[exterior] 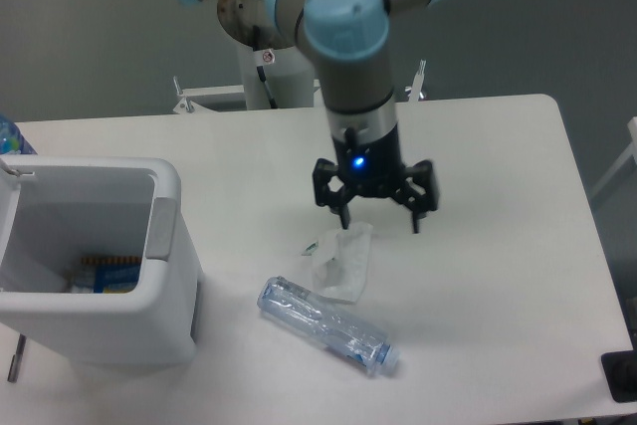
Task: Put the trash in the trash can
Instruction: 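Move the gripper down toward the crumpled white tissue, then close the gripper on the white tissue and lift it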
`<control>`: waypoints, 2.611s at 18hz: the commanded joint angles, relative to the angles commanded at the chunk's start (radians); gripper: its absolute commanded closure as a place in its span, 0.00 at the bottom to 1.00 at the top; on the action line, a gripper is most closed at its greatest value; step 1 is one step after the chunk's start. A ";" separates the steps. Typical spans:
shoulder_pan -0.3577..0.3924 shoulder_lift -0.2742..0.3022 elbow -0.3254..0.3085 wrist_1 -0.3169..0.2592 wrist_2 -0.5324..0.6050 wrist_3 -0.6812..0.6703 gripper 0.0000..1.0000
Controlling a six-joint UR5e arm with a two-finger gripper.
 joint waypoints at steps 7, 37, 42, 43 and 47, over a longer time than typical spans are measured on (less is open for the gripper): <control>-0.005 -0.087 -0.063 0.003 0.003 0.180 0.00; 0.003 -0.003 0.000 -0.058 -0.093 0.001 1.00; 0.081 0.077 0.078 -0.055 -0.365 -0.092 1.00; 0.086 0.084 0.105 -0.055 -0.409 -0.161 1.00; 0.084 0.097 0.213 -0.055 -0.512 -0.424 1.00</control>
